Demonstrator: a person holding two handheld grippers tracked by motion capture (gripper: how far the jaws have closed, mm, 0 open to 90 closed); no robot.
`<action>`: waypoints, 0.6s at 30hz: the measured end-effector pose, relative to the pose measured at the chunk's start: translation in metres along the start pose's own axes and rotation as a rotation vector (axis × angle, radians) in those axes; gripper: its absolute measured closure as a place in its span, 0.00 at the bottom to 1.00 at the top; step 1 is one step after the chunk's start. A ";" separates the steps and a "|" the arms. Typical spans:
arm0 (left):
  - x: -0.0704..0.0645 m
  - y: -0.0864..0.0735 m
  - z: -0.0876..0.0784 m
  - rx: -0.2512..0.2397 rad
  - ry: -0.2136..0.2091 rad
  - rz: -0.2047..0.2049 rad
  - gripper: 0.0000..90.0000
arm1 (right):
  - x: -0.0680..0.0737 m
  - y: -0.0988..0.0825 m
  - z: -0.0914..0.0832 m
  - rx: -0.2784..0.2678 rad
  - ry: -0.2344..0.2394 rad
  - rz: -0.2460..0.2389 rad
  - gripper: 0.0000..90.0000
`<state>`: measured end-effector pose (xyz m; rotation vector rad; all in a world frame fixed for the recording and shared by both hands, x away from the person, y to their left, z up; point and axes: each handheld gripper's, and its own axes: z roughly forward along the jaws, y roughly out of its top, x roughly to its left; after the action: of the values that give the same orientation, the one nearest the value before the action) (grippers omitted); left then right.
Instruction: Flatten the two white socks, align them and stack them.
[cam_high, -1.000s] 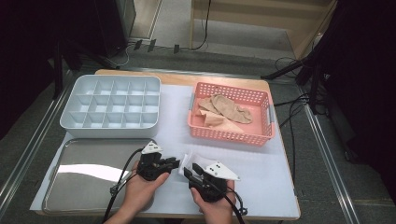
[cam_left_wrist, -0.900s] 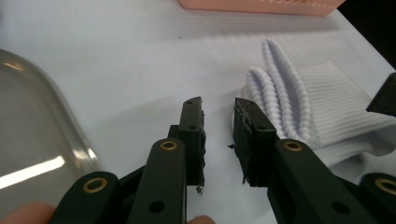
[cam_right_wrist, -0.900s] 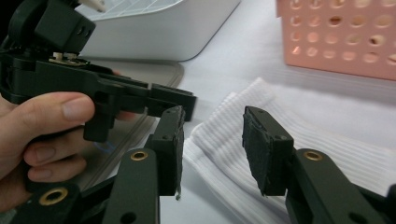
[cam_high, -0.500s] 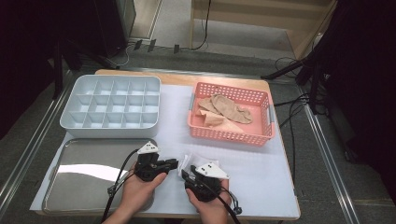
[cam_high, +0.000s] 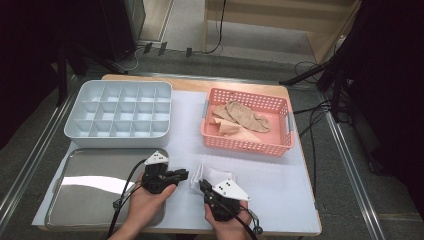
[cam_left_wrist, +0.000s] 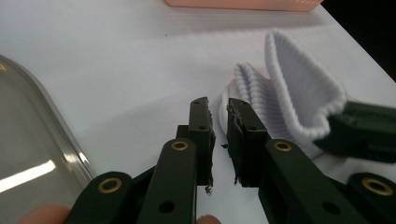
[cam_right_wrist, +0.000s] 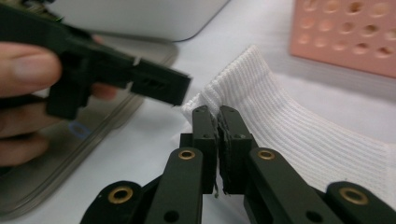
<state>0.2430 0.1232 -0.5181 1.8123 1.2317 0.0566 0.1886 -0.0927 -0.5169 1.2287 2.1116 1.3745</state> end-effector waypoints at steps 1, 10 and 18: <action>0.000 0.000 0.000 -0.003 0.003 0.000 0.90 | 0.001 -0.002 0.002 0.012 0.005 -0.010 0.96; -0.006 0.003 -0.005 -0.057 -0.009 -0.003 0.79 | -0.012 -0.001 -0.006 0.031 0.104 0.094 0.65; -0.017 0.005 -0.002 -0.046 -0.034 0.033 0.69 | -0.057 -0.003 -0.053 -0.012 -0.068 0.214 0.62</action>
<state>0.2370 0.1111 -0.5064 1.7864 1.1680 0.0718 0.1841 -0.1696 -0.5036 1.5110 1.9699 1.4070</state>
